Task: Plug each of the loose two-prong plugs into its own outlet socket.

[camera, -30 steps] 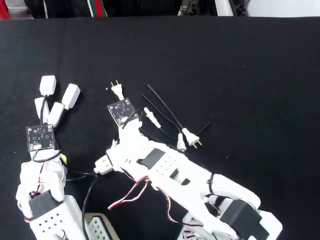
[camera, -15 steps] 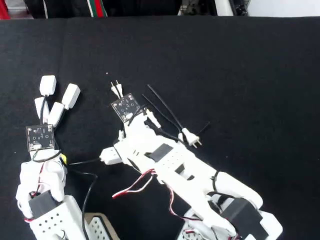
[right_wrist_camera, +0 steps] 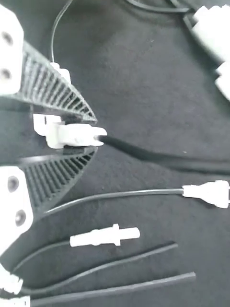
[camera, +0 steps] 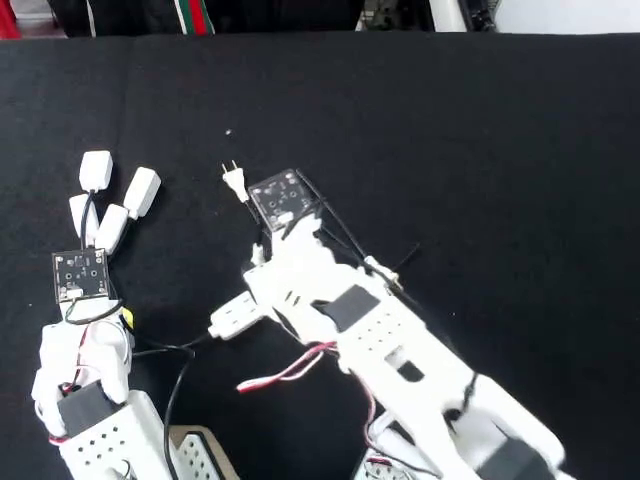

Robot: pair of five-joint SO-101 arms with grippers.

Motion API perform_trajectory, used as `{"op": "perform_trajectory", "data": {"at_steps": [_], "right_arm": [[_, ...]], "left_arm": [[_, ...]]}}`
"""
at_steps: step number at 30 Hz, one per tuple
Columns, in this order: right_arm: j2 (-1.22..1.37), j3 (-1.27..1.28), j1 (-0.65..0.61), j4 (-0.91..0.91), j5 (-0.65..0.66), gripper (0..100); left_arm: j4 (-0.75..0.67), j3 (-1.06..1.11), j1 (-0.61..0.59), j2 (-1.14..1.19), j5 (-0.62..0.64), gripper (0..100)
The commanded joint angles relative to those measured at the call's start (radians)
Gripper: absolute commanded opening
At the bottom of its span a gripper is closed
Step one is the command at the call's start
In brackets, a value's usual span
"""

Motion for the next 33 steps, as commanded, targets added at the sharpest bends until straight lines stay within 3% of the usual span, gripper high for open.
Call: {"op": "perform_trajectory", "data": {"at_steps": [1, 7, 10, 14, 21, 33], "right_arm": [[-0.148, -0.038, 0.018, 0.035, -0.021, 1.2], [-0.297, -0.038, 0.02, 0.035, -0.19, 1.2], [-0.351, -0.028, 0.018, 0.035, -0.256, 1.2], [-0.412, 0.044, 0.011, -0.003, -0.275, 1.2], [-0.472, 0.157, -0.063, -0.097, -0.275, 1.2], [-0.472, 0.156, -0.075, -0.037, -0.273, 1.2]], "left_arm": [[-0.015, -0.018, 0.048, -0.009, -0.008, 19], [-0.081, -0.061, 0.423, -0.009, -0.002, 19], [-0.199, -0.025, 0.593, -0.009, -0.002, 19], [-0.377, 0.025, 0.714, -0.009, 0.009, 19], [-0.545, 0.064, 0.828, -0.009, 0.152, 20], [-0.559, 0.051, 0.796, -0.009, 0.216, 20]]}}
